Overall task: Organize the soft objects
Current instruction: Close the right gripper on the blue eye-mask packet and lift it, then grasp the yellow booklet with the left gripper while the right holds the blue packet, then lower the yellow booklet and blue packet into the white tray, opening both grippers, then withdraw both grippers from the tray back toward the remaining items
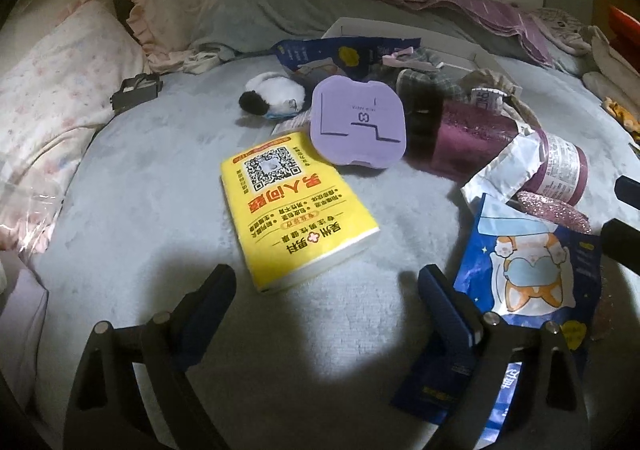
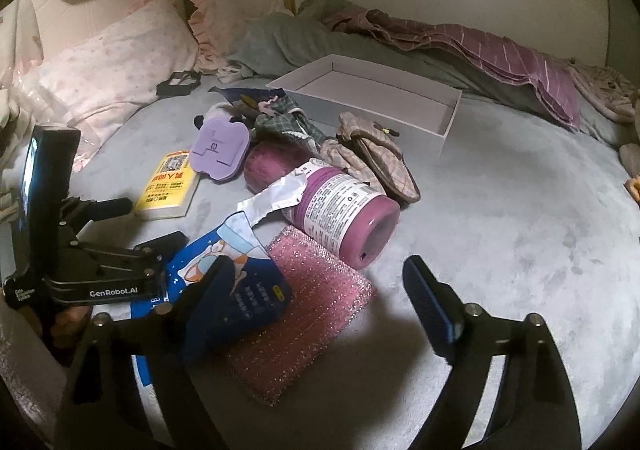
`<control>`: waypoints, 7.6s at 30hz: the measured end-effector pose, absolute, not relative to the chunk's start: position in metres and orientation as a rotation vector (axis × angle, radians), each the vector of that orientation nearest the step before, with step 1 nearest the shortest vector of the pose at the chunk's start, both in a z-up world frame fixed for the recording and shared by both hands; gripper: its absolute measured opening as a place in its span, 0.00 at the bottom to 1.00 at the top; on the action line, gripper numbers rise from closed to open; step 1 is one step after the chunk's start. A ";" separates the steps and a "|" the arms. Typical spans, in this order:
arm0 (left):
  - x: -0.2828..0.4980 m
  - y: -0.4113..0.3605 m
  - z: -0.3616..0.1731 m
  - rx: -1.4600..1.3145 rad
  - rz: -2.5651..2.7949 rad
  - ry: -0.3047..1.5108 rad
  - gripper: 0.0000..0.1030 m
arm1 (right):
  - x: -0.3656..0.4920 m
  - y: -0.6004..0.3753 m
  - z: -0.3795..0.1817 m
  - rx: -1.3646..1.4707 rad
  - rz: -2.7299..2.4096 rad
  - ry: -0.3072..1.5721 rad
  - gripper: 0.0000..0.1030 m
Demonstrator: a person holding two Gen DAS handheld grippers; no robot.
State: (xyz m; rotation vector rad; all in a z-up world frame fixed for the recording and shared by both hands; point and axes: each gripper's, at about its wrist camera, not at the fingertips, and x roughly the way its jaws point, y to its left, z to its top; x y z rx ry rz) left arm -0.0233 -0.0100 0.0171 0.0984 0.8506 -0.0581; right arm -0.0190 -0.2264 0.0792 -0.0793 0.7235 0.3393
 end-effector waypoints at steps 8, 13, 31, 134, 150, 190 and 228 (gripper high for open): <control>-0.028 -0.004 0.024 0.067 -0.080 0.819 0.86 | -0.021 -0.221 0.080 -0.054 0.405 0.732 0.71; -0.029 0.001 0.028 0.050 -0.081 0.811 0.85 | -0.017 -0.214 0.075 -0.043 0.461 0.775 0.67; -0.029 0.003 0.013 0.035 -0.126 0.910 0.73 | -0.010 -0.204 0.059 -0.041 0.545 0.874 0.29; 0.010 0.044 0.093 -0.268 -0.073 0.996 0.10 | 0.057 -0.237 0.091 0.390 0.769 1.011 0.05; 0.124 -0.015 0.149 -0.104 -0.338 0.939 0.11 | 0.135 -0.287 0.120 0.484 0.689 0.991 0.05; 0.286 -0.012 0.075 0.051 -0.099 1.029 0.44 | 0.270 -0.333 0.083 0.271 0.246 0.991 0.42; 0.223 0.036 0.048 -0.185 -0.073 1.124 0.05 | 0.247 -0.307 0.059 0.296 0.273 1.048 0.16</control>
